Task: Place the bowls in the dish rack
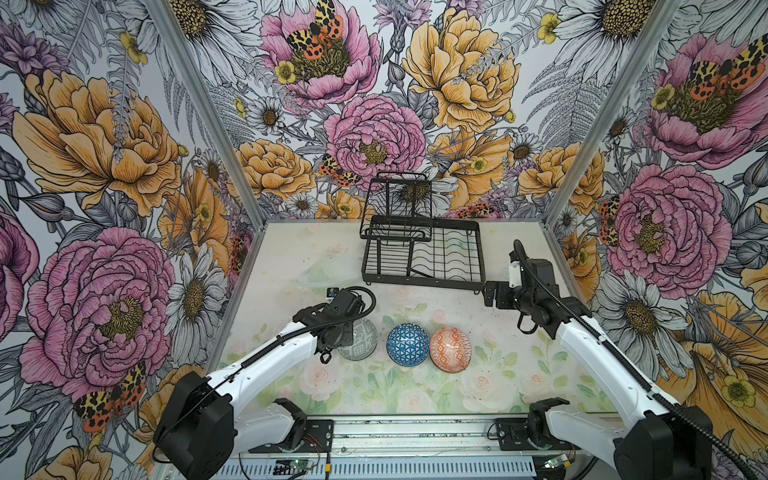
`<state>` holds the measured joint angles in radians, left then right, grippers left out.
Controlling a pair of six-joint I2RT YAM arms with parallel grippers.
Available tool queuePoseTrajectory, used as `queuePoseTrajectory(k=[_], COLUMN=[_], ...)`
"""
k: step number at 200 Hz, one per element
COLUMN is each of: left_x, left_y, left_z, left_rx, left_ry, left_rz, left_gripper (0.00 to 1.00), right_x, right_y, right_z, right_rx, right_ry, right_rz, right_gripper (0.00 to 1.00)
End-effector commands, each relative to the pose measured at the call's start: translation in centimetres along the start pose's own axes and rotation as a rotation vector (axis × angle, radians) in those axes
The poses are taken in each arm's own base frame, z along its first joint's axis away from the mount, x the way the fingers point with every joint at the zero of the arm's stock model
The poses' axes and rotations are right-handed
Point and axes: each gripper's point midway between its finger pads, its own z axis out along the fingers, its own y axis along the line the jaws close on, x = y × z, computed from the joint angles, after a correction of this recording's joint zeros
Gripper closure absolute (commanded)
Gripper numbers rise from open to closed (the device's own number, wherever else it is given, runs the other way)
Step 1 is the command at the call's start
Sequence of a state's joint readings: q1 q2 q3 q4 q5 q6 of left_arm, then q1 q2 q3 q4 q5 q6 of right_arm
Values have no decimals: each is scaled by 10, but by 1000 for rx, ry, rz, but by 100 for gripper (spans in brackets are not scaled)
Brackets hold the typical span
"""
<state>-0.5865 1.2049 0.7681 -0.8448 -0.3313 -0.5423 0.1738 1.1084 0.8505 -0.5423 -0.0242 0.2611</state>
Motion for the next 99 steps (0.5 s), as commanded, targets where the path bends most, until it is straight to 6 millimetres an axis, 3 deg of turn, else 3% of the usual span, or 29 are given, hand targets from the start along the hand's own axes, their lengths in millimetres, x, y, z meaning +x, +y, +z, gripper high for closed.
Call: queuePoseTrajectory(k=[1, 99], left_x=[-3, 2], left_y=[-2, 0], left_z=[6, 7], left_rx=[13, 20], left_ry=[-13, -10], left_rz=[7, 1], left_gripper=[77, 93], right_x=[-10, -10], right_y=[6, 6], right_z=[-4, -5], right_rx=[-17, -19], right_ry=[-23, -24], right_rz=[-15, -16], right_gripper=[1, 0])
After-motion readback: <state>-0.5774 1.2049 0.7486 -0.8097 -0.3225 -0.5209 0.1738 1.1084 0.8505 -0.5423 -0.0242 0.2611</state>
